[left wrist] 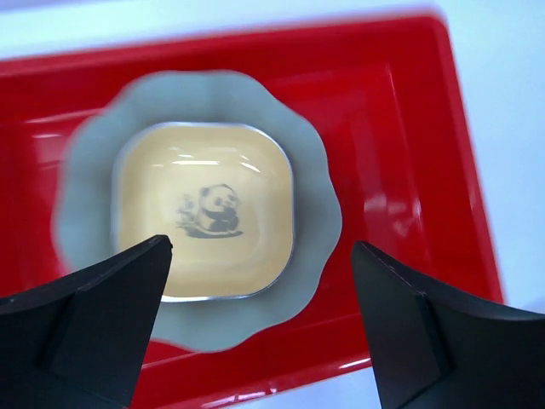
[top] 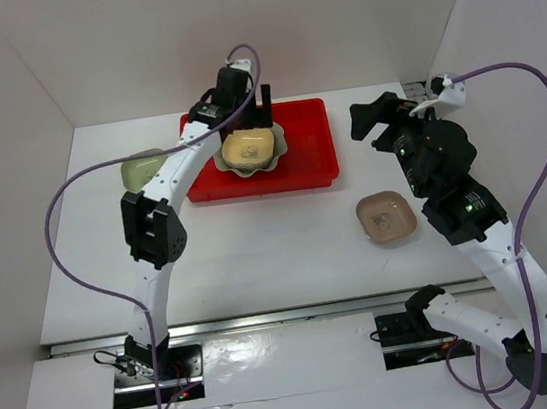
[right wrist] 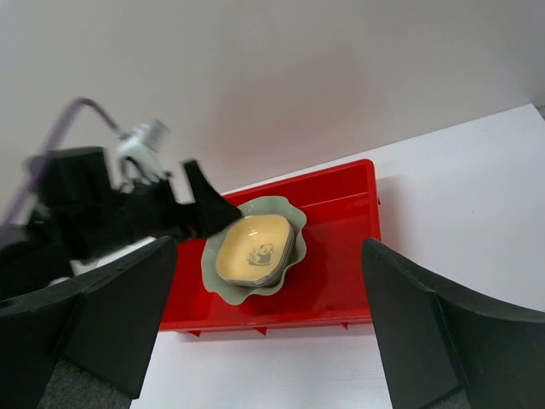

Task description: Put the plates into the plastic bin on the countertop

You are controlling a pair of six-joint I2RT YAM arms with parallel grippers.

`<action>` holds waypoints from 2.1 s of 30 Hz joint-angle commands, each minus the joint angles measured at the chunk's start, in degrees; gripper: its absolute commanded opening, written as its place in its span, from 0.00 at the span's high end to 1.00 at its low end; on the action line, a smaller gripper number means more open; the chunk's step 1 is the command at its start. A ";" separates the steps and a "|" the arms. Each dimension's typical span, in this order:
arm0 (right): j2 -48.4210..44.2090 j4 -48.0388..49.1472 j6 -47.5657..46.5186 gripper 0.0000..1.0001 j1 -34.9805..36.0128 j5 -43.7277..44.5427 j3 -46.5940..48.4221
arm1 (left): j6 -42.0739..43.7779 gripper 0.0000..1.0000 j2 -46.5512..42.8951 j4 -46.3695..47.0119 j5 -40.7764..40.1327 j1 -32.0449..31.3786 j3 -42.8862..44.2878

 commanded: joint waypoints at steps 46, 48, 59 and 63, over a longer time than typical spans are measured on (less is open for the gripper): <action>1.03 6.66 -2.54 0.04 1.44 -17.47 -9.41 | -11.30 0.74 -0.16 8.38 -3.14 39.64 -29.98; 1.03 6.66 -2.54 0.04 1.44 -17.47 -8.88 | -11.91 0.91 -0.78 7.16 -5.42 39.64 -29.98; -0.02 5.08 -2.01 0.04 1.44 -15.72 -8.35 | -19.65 1.00 -16.49 2.93 -12.81 37.98 -27.33; -1.08 3.85 -2.01 0.04 1.44 -14.49 -7.65 | -17.20 1.00 -25.20 7.76 -10.72 35.68 -29.79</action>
